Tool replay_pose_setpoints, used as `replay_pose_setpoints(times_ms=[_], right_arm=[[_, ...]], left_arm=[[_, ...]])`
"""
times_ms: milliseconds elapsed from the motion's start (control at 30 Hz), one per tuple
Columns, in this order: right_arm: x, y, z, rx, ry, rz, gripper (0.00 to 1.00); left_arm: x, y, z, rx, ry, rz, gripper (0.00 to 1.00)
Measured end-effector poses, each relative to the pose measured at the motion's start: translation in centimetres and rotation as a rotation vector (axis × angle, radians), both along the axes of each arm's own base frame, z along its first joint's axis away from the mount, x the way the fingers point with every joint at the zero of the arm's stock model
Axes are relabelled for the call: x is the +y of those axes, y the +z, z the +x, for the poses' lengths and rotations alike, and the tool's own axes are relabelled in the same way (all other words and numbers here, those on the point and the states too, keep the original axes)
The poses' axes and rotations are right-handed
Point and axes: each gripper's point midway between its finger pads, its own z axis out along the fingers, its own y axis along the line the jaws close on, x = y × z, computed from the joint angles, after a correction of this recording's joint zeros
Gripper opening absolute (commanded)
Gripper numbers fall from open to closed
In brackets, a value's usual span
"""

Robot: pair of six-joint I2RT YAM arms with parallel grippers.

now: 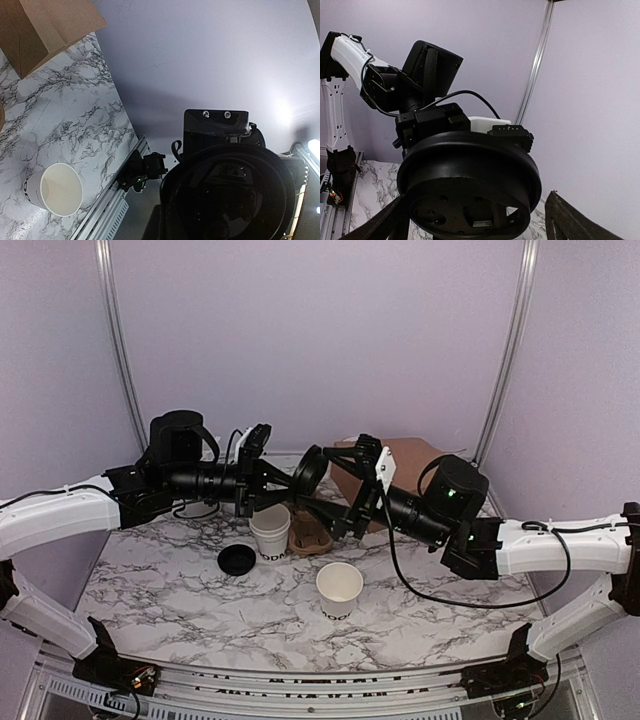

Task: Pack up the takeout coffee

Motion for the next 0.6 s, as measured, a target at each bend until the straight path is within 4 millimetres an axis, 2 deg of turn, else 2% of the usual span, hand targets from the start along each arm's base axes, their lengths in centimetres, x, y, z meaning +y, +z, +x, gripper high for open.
replay_pose_setpoints(times_ms=[600], right_arm=[[0.44,-0.47,0.38,0.037,-0.004,-0.002,0.83]], left_arm=[[0.01,0.07,0.20,-0.004,0.011,-0.002,0.00]])
